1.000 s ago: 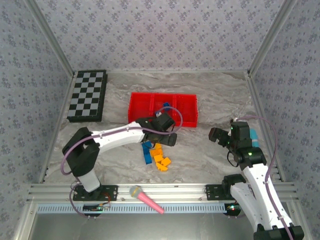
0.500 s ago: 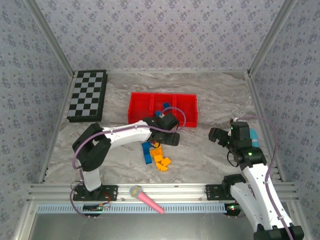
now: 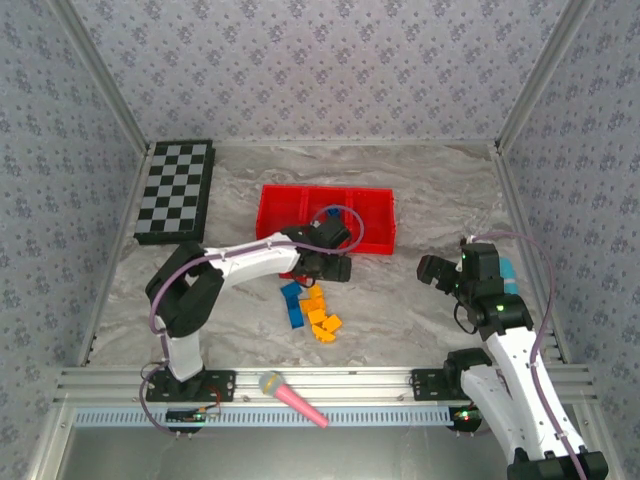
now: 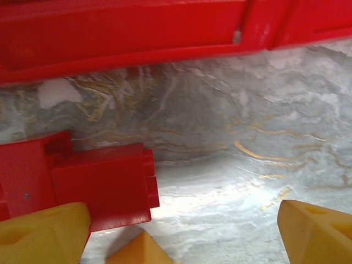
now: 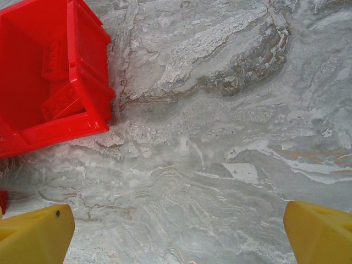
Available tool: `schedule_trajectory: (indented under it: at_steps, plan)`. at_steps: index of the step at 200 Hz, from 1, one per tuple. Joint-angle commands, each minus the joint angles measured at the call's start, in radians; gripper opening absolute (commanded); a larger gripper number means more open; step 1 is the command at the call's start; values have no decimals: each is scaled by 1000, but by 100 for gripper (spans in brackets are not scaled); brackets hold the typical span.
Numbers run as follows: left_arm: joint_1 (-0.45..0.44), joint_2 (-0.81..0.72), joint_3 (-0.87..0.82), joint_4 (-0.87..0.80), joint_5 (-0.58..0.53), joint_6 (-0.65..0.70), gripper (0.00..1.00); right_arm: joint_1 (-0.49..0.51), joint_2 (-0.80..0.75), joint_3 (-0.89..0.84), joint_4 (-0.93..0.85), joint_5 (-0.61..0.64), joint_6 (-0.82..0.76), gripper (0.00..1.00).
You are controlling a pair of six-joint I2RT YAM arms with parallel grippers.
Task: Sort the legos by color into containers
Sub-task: Move the lego to the center of the table.
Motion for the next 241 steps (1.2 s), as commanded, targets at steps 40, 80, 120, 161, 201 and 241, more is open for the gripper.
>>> schedule_trajectory:
  at_steps: [40,80,120,161,201,241]
  plan:
    - [10,49,58,-48,23,44,89,5,-3,-5,1,6,-3,100]
    - [-23,131,163,-60,56,63,88,3,-2,-3,-1,7,-5,100]
    - [-51,127,208,-78,46,69,89,0,-3,-5,4,11,-10,99]
    - [-53,41,179,-117,-53,62,100,-3,-2,-8,11,4,-12,100]
    - [-46,18,163,-124,-160,20,100,-3,-3,-11,12,0,-11,100]
    - [-40,46,144,-67,-175,-57,100,-3,-9,-8,11,-11,-11,100]
